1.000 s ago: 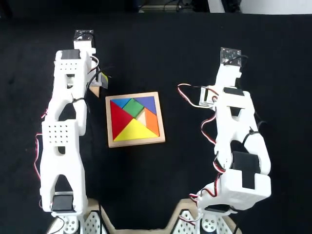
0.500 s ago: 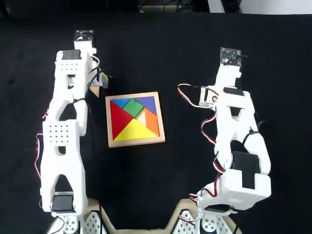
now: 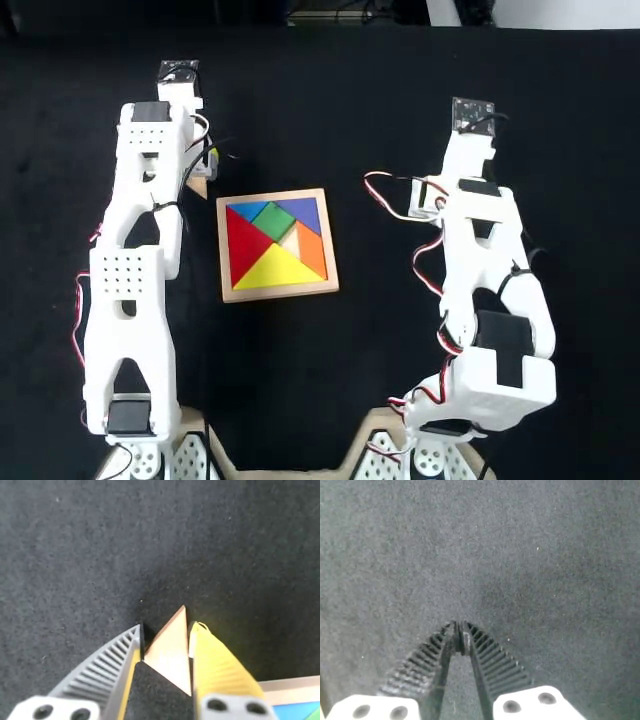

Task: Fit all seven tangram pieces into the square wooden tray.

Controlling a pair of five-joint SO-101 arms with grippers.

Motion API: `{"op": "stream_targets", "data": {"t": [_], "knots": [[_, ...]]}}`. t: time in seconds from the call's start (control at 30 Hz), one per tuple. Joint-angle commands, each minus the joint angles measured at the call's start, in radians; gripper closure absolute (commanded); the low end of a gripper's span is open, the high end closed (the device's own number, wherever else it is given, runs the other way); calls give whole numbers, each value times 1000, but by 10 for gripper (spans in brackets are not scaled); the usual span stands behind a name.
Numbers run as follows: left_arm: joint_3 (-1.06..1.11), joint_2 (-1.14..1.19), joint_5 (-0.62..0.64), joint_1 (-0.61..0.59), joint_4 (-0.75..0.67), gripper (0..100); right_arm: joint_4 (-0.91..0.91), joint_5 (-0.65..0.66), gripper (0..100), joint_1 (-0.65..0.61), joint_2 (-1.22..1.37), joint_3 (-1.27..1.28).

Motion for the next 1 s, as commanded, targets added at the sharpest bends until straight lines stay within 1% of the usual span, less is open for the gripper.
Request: {"op": "stream_targets", "data": {"t": [0.0,0.37,0.53,0.7,0.77,0.87,0.9,0.97], "knots": [[-33,-6,3,-5,6,845,-15,11,987,-15,-2,-47],[-35,-6,8,-4,25,845,-15,11,987,-15,-2,-47],[-35,-9,74,-7,23,845,-15,11,987,-15,-2,-47],[-35,-14,75,-19,46,836,-14,11,987,-15,-2,-47],[-35,-14,75,-22,69,794,-14,11,987,-15,-2,-47],[-35,-14,77,-28,103,705,-12,11,987,-15,-2,-47],[-35,-14,77,-30,115,687,-12,11,987,-15,-2,-47],[-35,-14,77,-30,133,684,-12,11,987,-15,-2,-47]]}}
